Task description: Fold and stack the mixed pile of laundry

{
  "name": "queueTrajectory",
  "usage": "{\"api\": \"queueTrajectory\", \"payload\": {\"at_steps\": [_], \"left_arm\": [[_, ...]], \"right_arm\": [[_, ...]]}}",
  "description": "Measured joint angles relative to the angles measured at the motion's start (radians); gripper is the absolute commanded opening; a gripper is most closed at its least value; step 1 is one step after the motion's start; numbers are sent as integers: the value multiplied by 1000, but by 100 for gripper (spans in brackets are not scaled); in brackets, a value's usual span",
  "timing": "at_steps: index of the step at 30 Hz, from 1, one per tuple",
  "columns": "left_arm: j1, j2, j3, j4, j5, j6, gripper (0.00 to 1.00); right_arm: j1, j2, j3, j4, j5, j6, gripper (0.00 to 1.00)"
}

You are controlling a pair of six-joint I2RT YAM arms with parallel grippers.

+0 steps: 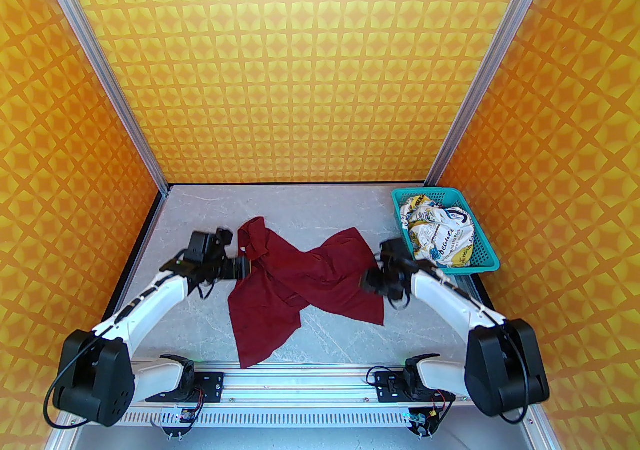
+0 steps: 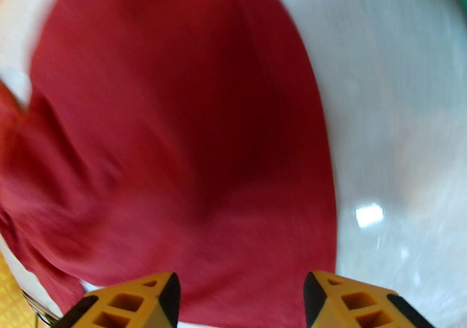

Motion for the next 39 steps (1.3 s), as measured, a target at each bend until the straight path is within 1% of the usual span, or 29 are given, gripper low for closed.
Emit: {"api": "queueTrajectory", "payload": {"at_steps": [3, 6, 8, 9, 12, 13, 15, 16, 17, 19, 21, 24, 27, 31, 33, 36, 37, 39], "left_arm": [[-3, 0, -39, -1, -14, -39, 75], [-21, -2, -58, 0, -23, -72, 77], [-45, -3, -72, 2, -26, -94, 77], [-53, -3, -76, 2, -26, -100, 76], [-92, -2, -108, 30, -36, -131, 64], [-100, 3, -117, 40, -39, -140, 58], [-108, 29, -126, 61, -43, -156, 43], [-110, 45, -129, 77, -48, -166, 31], [-110, 57, -132, 92, -52, -167, 23], [-110, 63, -140, 123, -60, -180, 11], [-111, 47, -157, 166, -64, -189, 4], [-112, -17, -192, 221, -71, -196, 0], [-112, -89, -203, 247, -80, -195, 0], [-112, -128, -203, 264, -99, -192, 0], [-112, -128, -202, 263, -105, -192, 0], [-112, -128, -202, 261, -113, -191, 0], [-112, -129, -202, 259, -117, -188, 1], [-112, -139, -202, 245, -123, -185, 7]], "right_arm": [[0, -11, -42, -18, 9, 21, 56], [0, -22, -61, -12, 12, 40, 51], [0, -20, -78, 9, 8, 57, 43], [0, -17, -84, 16, 5, 61, 38], [-6, -5, -93, 24, 15, 85, 20], [-6, -5, -93, 18, 26, 91, 13], [-9, -6, -92, 11, 35, 95, 2], [-8, -8, -91, 17, 30, 94, 0], [-6, -10, -90, 31, 19, 97, 0], [-2, -18, -87, 59, -3, 99, 0], [0, -44, -75, 68, -23, 99, 0], [0, -111, -3, 66, -48, 100, 0], [0, -154, 138, 73, -55, 109, 0], [0, -138, 369, 121, -58, 127, 0], [0, -78, 490, 151, -58, 139, 0], [-2, 65, 655, 213, -57, 151, 0], [-3, 136, 717, 240, -56, 159, 0], [-8, 246, 798, 266, -54, 167, 0]]}}
